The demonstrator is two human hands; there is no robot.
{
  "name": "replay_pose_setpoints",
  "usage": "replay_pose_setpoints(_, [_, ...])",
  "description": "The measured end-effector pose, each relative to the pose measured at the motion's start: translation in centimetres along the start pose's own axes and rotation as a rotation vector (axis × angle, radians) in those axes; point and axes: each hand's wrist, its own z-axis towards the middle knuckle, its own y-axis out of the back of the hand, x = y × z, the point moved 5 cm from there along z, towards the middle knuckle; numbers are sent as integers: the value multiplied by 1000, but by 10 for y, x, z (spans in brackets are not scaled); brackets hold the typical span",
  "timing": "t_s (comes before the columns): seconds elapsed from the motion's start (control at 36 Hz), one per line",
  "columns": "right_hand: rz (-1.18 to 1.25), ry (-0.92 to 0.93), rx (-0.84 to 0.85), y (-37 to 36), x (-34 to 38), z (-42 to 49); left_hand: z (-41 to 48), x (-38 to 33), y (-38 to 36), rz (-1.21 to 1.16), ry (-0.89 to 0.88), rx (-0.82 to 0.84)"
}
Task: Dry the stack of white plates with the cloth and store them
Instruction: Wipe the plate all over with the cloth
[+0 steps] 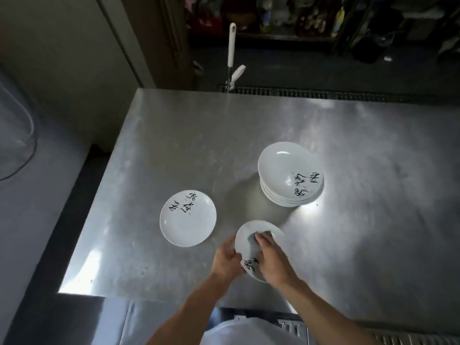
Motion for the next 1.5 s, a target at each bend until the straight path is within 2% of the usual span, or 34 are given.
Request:
replay_pose_setpoints(0.17, [-25,362,90,-6,8,-15,8,0,8,-33,78,-31])
replay_pose_setpoints(0.33, [-272,495,114,3,-14,-27,0,-8,6,-34,103,22])
replay_pose_setpoints(0.39, [-266,461,108,3,-18,-21,-3,-9,5,-15,100,30])
replay_pose_setpoints(0.5, [-218,227,125,-2,-21,2,-8,-8,5,27,105,39])
replay_pose_setpoints(0.58, [-173,148,155,-11,-11,15,-11,-11,7,35,99,40])
replay_pose_setpoints(0.75, [-140,409,196,-17,9,0,-8,-13,15,-1,102,25])
replay_pose_setpoints(0.89, [-92,470,216,4,-9,-20,-1,-8,17,-15,132,21])
replay_pose_setpoints(1.08, [-164,363,143,8,-22,-2,-3,-4,12,-8,133,27])
replay_pose_setpoints(1.19, [-159,177,53,7,-17,18,-8,-5,5,20,121,29])
replay_pose_setpoints(1.25, [-96,119,64,2,-7,23,-8,-7,1,35,105,23])
replay_pose_setpoints(1.36, [-43,415,213,-11,22,10,-8,-7,4,21,96,-3])
replay_pose_setpoints(1.39, [-57,421,217,-8,18,10,-7,-5,7,14,103,-12])
replay_pose_setpoints(1.47, [-123,197,87,8,-8,23,-6,-1,11,-1,114,-1])
replay_pose_setpoints(1.5, [-138,176,90,8,-9,24,-7,-2,10,6,111,2])
